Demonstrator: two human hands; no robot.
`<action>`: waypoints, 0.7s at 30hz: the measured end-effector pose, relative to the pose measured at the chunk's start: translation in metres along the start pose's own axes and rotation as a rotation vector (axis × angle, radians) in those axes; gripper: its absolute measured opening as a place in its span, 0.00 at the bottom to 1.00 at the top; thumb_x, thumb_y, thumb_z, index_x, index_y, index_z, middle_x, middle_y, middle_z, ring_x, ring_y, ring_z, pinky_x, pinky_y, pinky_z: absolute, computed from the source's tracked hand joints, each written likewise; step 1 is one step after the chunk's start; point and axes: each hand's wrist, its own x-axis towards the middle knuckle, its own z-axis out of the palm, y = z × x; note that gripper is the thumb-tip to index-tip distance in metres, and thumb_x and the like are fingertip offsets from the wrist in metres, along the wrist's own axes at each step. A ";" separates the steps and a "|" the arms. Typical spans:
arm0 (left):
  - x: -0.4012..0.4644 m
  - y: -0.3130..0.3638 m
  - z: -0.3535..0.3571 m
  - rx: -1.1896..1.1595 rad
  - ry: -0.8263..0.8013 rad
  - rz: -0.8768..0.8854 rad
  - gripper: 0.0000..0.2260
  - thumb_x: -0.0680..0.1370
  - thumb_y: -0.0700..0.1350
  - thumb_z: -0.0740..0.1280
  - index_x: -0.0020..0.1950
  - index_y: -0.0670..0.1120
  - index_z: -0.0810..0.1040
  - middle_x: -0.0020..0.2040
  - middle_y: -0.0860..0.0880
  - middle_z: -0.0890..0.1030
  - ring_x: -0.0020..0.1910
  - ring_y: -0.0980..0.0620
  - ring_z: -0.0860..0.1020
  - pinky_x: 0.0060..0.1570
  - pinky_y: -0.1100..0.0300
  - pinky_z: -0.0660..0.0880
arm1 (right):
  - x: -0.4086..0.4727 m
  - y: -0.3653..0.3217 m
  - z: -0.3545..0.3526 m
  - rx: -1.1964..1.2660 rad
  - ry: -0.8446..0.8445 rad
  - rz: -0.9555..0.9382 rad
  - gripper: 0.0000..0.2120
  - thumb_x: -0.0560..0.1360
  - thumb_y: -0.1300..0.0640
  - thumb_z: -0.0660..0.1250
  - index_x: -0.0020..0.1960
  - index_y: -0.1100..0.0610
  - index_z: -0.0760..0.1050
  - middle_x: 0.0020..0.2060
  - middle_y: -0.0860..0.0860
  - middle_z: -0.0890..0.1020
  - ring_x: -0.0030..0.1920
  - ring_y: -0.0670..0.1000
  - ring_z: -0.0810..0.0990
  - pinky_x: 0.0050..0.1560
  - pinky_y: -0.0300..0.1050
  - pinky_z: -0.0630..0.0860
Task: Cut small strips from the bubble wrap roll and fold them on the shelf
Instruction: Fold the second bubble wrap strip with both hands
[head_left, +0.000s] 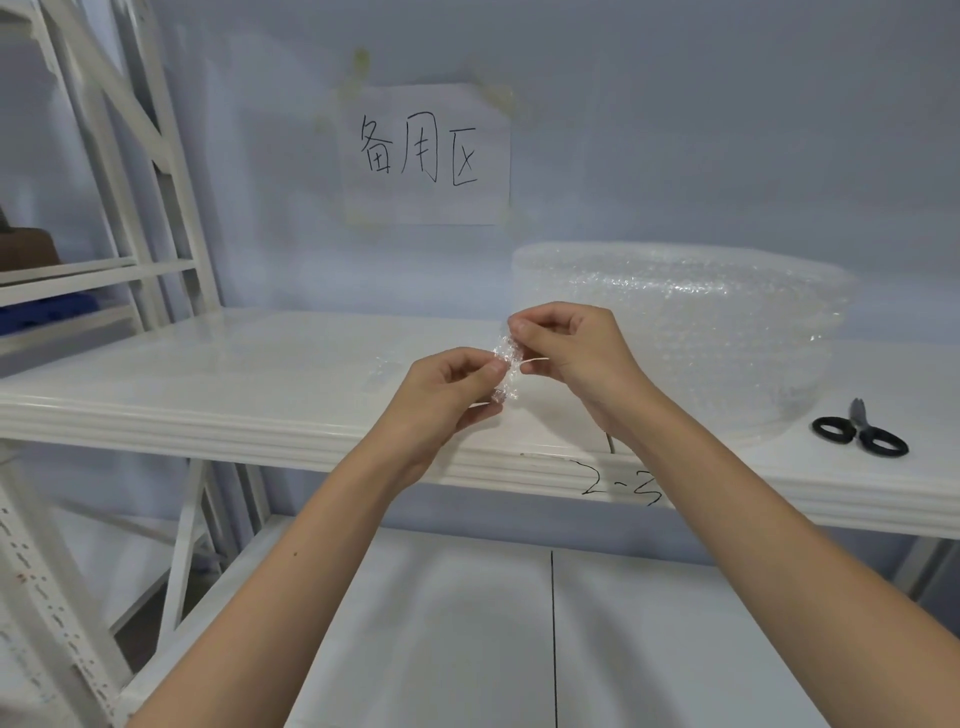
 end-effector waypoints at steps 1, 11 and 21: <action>0.001 0.000 -0.002 0.005 0.008 -0.002 0.05 0.79 0.42 0.69 0.49 0.42 0.83 0.41 0.49 0.80 0.41 0.53 0.79 0.52 0.59 0.80 | 0.002 0.001 0.002 -0.009 -0.003 -0.001 0.04 0.75 0.63 0.69 0.48 0.62 0.82 0.37 0.54 0.81 0.37 0.50 0.79 0.43 0.43 0.81; 0.007 -0.003 -0.024 0.006 0.061 0.007 0.03 0.77 0.39 0.70 0.49 0.41 0.82 0.39 0.50 0.80 0.38 0.55 0.79 0.50 0.61 0.80 | 0.015 0.006 0.016 0.025 -0.092 0.012 0.08 0.72 0.64 0.73 0.52 0.62 0.81 0.42 0.55 0.82 0.39 0.50 0.81 0.47 0.43 0.81; 0.009 -0.005 -0.034 -0.060 0.062 -0.015 0.07 0.75 0.36 0.71 0.51 0.46 0.80 0.38 0.49 0.81 0.39 0.55 0.80 0.48 0.61 0.79 | 0.029 0.012 0.030 0.020 -0.099 0.008 0.06 0.73 0.64 0.72 0.50 0.60 0.81 0.39 0.54 0.82 0.36 0.49 0.80 0.45 0.43 0.81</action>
